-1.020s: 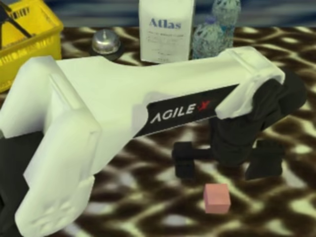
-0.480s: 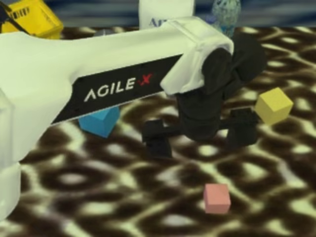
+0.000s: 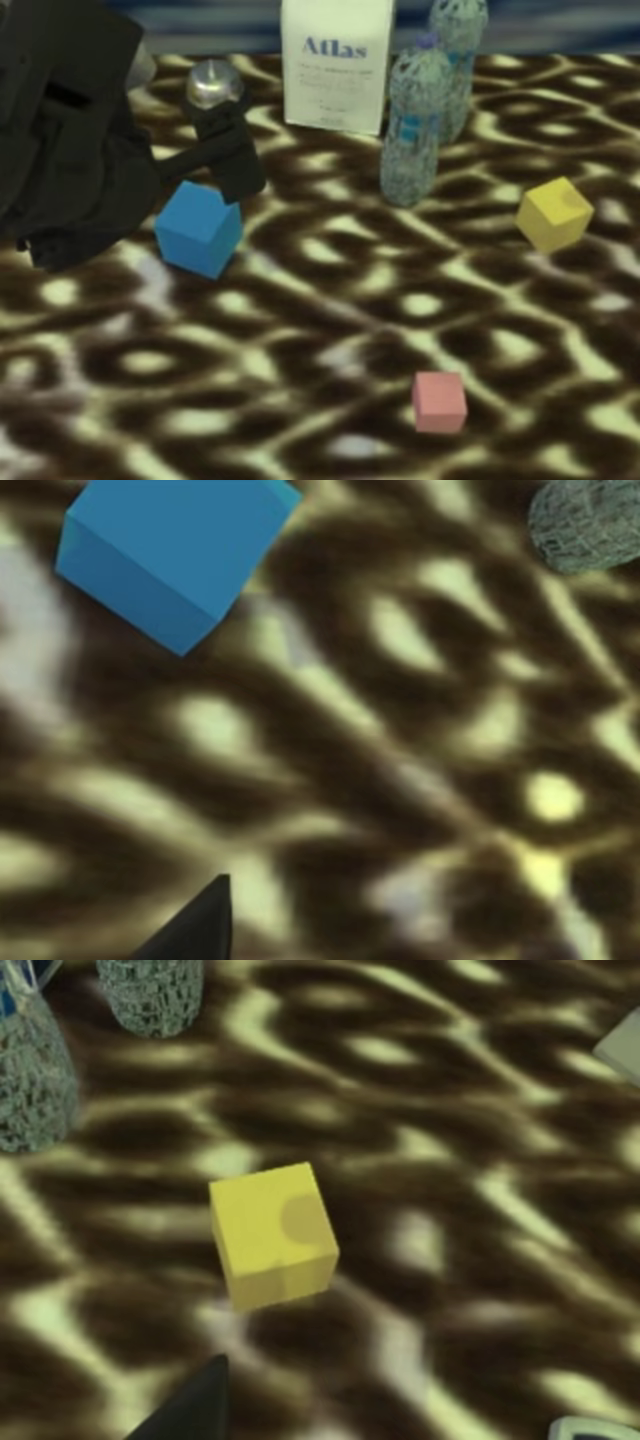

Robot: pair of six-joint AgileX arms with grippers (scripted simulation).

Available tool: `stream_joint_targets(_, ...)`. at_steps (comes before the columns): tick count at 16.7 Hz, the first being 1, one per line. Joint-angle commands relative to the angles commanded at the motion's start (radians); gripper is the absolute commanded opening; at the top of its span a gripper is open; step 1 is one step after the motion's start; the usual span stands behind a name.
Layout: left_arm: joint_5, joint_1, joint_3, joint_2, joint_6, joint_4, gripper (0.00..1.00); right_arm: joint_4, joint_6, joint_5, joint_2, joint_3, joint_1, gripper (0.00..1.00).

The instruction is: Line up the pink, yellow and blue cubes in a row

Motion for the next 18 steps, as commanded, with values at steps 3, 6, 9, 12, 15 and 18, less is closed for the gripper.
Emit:
stream_joint_targets(3,0.003,0.15,-0.291,-0.345,0.145,0.164,1.0,-0.183,-0.041,0.003,0.369,0.284,0.022,1.0)
stream_joint_targets(6,0.009,0.285,-0.558,-0.648,0.309,0.322,1.0,-0.354,-0.079,0.005,0.698,0.547,0.044,1.0)
stream_joint_targets(9,0.018,0.398,-0.772,-0.891,0.47,0.467,1.0,-0.498,-0.111,0.006,0.964,0.775,0.062,1.0)
stream_joint_targets(12,0.028,0.484,-0.934,-1.093,0.611,0.588,1.0,-0.606,-0.135,0.006,1.164,0.969,0.077,1.0)
stream_joint_targets(15,0.036,0.538,-1.032,-1.229,0.713,0.672,1.0,-0.671,-0.151,0.005,1.295,1.104,0.086,1.0)
stream_joint_targets(18,0.039,0.557,-1.065,-1.273,0.751,0.703,1.0,-0.693,-0.157,0.004,1.343,1.152,0.089,1.0)
